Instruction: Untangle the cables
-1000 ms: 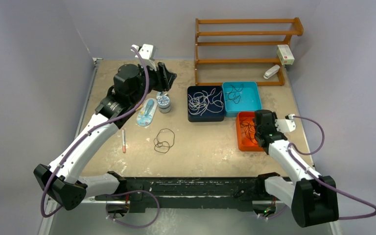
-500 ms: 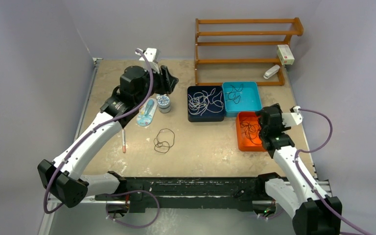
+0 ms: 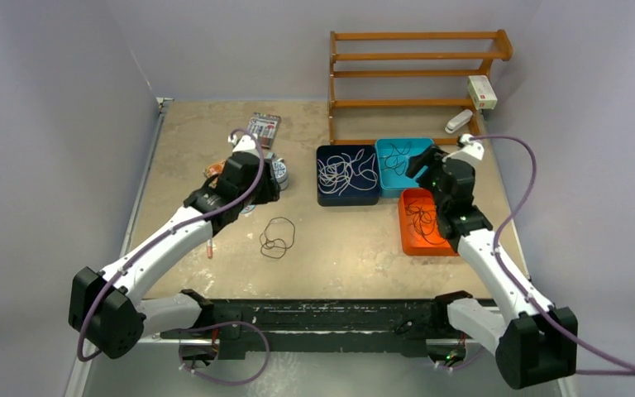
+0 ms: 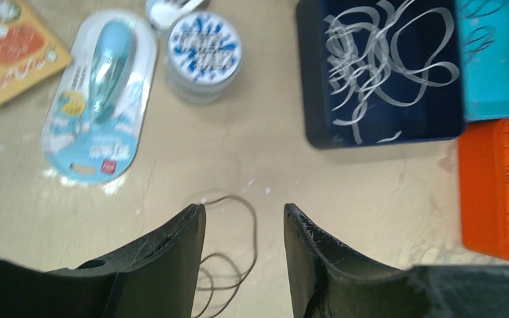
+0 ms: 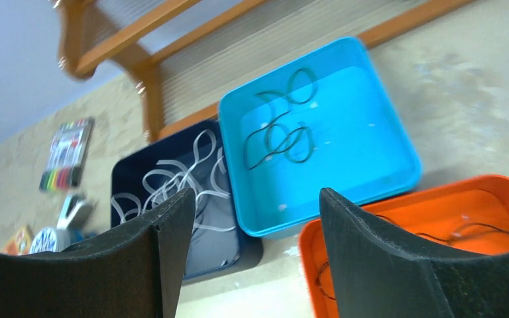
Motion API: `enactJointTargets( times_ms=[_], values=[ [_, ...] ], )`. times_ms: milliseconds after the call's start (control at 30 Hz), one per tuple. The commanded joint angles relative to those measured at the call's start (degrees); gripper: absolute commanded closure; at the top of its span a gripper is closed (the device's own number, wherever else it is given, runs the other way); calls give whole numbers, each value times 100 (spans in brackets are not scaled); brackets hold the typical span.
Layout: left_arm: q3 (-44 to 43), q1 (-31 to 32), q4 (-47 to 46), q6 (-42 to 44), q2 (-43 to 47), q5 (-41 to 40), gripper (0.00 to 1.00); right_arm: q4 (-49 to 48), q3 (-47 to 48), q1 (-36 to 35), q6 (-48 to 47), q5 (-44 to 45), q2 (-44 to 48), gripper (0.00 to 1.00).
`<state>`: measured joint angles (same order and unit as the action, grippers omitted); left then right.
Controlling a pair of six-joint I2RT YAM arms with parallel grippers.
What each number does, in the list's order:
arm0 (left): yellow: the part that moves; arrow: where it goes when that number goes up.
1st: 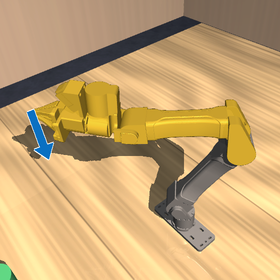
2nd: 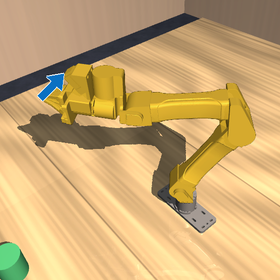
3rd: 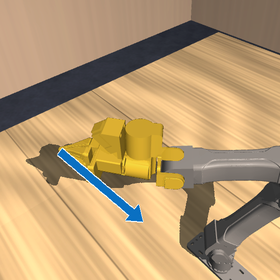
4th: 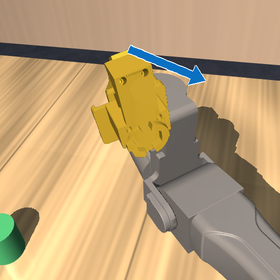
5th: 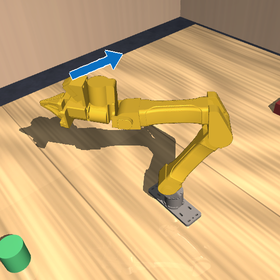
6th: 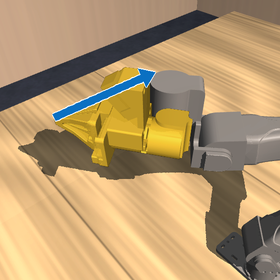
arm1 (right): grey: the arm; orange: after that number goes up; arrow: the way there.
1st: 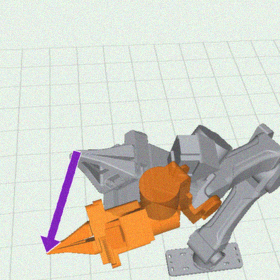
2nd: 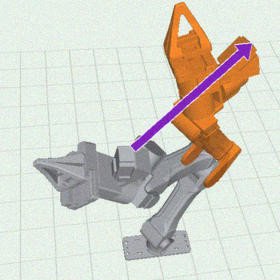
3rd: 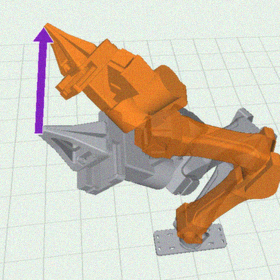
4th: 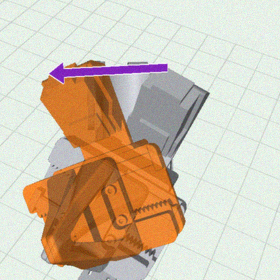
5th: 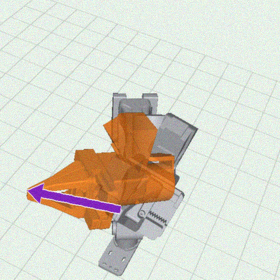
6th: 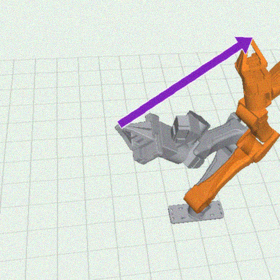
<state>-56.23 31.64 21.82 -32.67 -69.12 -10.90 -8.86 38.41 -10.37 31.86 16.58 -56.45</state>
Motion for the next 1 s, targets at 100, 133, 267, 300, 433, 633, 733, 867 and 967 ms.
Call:
enactJointTargets(
  times_ms=[100,133,267,300,433,633,733,867,967],
  values=[
    [885,18,-498,-451,308,-199,54,-790,661,-1061,-1270,-953,-932,30],
    [936,18,-612,-353,254,-137,54,-905,656,-1125,-1310,-1143,-1028,30],
    [824,18,-570,29,-151,-6,54,-1120,681,-1224,-1402,-1697,-1291,30],
    [812,18,-532,101,-267,26,54,-1126,683,-1232,-1440,-1750,-1323,30],
    [896,18,-569,295,-636,176,53,-1135,651,-1235,-1497,-1850,-1376,30],
    [944,27,-614,436,-1088,-184,52,-1118,716,-1239,-1577,-1967,-1474,30],
    [1008,27,-776,487,-1221,-299,51,-1126,773,-1240,-1584,-2045,-1558,30],
    [1058,84,-785,586,-1427,-435,51,-1135,844,-1239,-1602,-2157,-1661,30],
    [1090,128,-768,650,-1567,-537,51,-1133,876,-1235,-1610,-2200,-1718,30]
  ],
)
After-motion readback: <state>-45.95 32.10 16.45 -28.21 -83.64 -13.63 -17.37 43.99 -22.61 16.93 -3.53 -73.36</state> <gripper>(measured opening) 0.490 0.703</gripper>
